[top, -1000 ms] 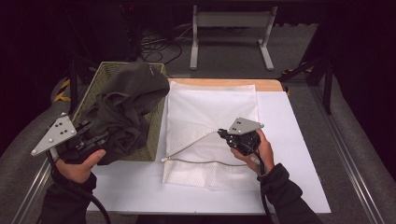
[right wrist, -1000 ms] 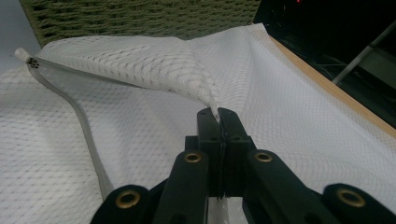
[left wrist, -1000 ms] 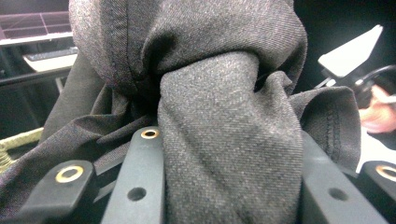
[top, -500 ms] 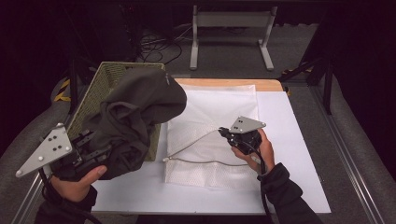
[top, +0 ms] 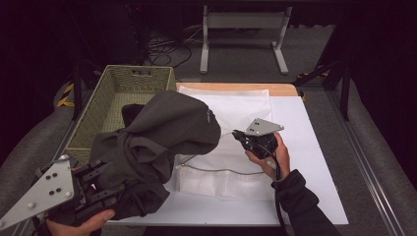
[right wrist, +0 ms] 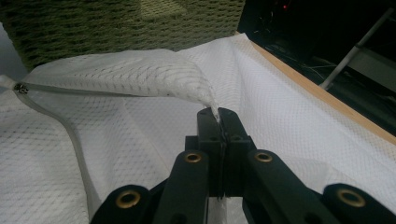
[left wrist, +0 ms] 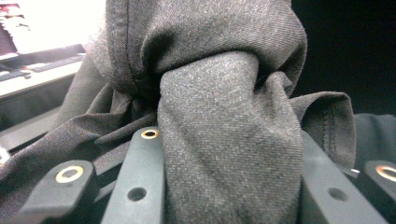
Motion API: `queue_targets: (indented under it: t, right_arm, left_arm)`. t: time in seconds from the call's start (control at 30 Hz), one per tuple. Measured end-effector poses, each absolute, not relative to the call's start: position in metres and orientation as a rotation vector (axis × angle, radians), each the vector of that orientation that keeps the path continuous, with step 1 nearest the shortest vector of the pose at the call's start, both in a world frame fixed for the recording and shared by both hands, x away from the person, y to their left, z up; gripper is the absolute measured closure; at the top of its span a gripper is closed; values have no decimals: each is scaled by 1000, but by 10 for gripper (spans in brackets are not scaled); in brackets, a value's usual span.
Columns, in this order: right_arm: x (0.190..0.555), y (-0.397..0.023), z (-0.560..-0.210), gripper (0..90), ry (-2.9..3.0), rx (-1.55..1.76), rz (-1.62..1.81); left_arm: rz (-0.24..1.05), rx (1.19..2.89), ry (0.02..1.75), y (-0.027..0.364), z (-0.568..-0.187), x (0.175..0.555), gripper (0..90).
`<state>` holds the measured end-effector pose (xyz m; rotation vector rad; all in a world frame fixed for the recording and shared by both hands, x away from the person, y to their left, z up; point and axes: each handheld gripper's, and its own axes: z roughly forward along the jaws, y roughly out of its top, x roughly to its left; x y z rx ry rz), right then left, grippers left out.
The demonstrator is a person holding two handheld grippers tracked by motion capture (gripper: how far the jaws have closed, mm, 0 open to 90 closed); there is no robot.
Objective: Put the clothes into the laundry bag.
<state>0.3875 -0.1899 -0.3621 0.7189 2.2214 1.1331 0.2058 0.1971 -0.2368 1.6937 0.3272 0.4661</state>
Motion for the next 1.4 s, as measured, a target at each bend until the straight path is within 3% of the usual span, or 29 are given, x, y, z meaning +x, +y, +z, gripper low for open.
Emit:
queue_targets:
  t: [0.23,0.6,0.87,1.23,1.4]
  right_arm:
    - [390,-191,-362,890,2221,735,1139]
    - [393,-193,-363,890,2243,750,1152]
    - [387,-196,-354,890,2244,748,1219]
    - [358,-186,-327,891,2279,667,1366]
    - [347,-181,-323,892,2312,644,1360]
  left_arm:
    - [406,1785,259,168,-240,196,680]
    - [114,2058,335,101,-334,249,677]
    - [144,2227,492,53,-378,301,674]
    - [286,2257,717,29,-389,348,667]
    - [249,2217,832,31,-394,369,669]
